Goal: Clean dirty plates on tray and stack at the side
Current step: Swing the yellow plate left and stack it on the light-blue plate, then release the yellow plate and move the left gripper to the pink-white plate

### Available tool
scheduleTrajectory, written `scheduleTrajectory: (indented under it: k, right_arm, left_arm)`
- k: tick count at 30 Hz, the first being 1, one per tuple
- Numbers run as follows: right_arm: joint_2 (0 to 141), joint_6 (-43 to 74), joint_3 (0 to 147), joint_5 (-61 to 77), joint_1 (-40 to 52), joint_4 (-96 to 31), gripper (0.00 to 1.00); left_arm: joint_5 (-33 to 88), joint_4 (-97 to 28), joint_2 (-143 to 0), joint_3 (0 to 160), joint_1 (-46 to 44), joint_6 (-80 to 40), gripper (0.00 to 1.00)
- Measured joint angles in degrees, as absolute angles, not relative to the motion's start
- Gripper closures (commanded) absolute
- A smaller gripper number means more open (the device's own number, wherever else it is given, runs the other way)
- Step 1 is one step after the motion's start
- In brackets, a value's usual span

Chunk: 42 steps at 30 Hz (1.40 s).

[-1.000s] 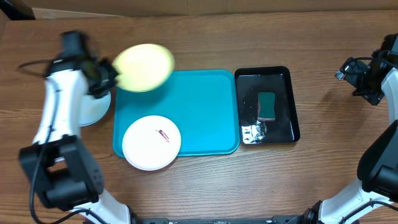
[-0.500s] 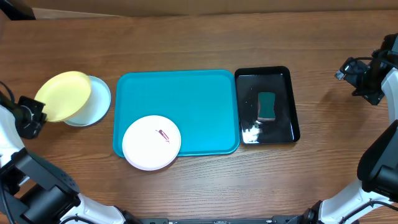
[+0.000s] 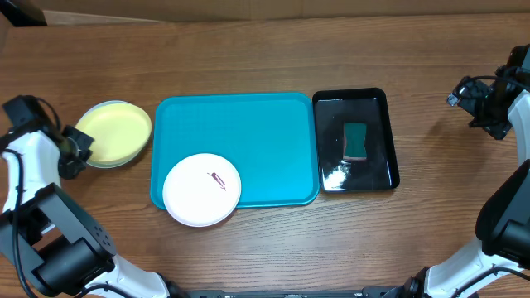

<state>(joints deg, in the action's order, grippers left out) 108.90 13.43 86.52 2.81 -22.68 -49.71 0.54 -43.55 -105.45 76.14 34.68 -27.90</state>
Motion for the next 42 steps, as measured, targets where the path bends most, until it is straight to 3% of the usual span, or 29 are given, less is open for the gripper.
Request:
scheduleTrajectory:
  k: [37, 39, 40, 42]
  right_arm:
    - [108.90, 13.45, 86.52, 2.79, -22.70, -49.74, 0.00]
    - [108.90, 13.45, 86.52, 2.81, -22.70, -49.76, 0.00]
    - [108.90, 13.47, 86.52, 2.76, -22.68, -49.74, 0.00]
    - [108.90, 13.43, 86.52, 2.76, -22.70, -49.74, 0.00]
  left_arm:
    - [-3.14, -40.01, -105.45, 75.61, 34.26, -28.23, 0.95]
    - [-3.53, -39.86, -105.45, 75.61, 34.26, -28.42, 0.66]
    - [-3.68, -39.53, -105.45, 75.61, 34.26, -28.69, 0.56]
    - [-3.75, -38.89, -105.45, 75.61, 34.26, -28.62, 0.47]
